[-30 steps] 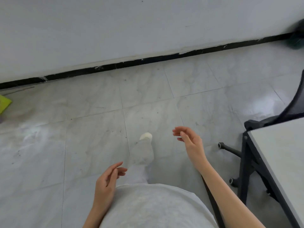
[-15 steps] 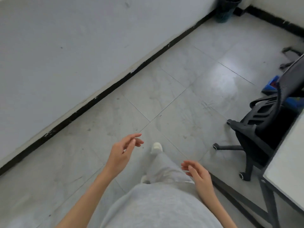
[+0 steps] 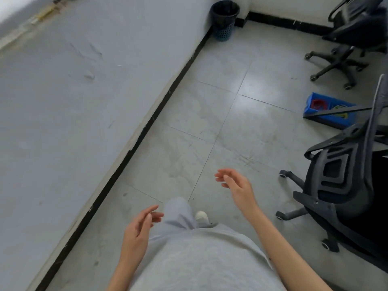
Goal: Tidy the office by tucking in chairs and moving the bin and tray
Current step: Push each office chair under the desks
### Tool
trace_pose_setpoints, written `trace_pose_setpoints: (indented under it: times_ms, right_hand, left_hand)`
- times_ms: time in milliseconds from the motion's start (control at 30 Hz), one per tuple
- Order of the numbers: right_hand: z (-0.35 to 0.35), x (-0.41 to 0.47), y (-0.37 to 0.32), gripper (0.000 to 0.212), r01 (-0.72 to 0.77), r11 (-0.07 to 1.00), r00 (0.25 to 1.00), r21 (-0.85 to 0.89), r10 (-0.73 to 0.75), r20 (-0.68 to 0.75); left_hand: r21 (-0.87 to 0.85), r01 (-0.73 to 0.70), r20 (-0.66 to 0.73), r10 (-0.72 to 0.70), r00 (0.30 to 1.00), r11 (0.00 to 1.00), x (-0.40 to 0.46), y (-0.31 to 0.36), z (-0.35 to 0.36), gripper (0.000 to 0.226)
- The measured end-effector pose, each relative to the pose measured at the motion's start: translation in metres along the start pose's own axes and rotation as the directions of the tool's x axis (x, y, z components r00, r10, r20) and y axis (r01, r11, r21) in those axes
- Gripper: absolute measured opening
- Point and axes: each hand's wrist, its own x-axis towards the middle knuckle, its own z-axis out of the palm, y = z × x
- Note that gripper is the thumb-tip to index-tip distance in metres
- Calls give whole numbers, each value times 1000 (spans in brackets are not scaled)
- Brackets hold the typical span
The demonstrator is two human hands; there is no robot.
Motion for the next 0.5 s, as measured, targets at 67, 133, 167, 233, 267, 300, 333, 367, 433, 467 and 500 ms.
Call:
trace_pose_setpoints:
  times_ms: [67,133,167,233,267,300,333,367,433,467,500]
  right_hand:
    - [5,47,-24,31,31,999,999,14,-30,-35]
    - [7,93,-41,30,49,999,995,23,-47,-84]
    - [7,114,-46,30,53,998,992,32,-49,-118]
    - [4,157,-53,30,45,997,978,56,-33,-208]
    - [2,176,-56,31,45,997,966,63,-28,-257]
    - [0,193,-59,32,44,997,952,64,-22,-304]
    - [-1,206,-61,33,26,997,936,72,1,-353]
    - [-1,214,-63,33,-2,996,913,87,37,-407]
    - [-1,223,-66,32,-43,991,853,127,102,-512]
    - [-1,225,-68,31,-54,987,821,153,131,-556]
    - [-1,227,-70,30,-70,982,786,173,161,-597]
  left_hand:
    - [9,-15,6,15,1000,1000,45,13,-5,35]
    - [14,-20,48,19,999,1000,96,25,-6,37]
    - [24,-30,75,28,997,999,123,31,-6,40]
    - [68,-73,147,62,987,995,186,50,-2,50]
    - [87,-102,193,84,978,991,221,66,2,55]
    - [109,-134,249,103,963,985,255,81,6,58]
    - [141,-162,316,111,942,977,287,97,11,60]
    - [170,-198,390,118,913,965,316,114,18,59]
    - [181,-293,522,161,837,939,365,155,39,53]
    - [185,-337,588,171,791,923,388,175,52,49]
    - [183,-382,648,181,740,906,409,192,66,45]
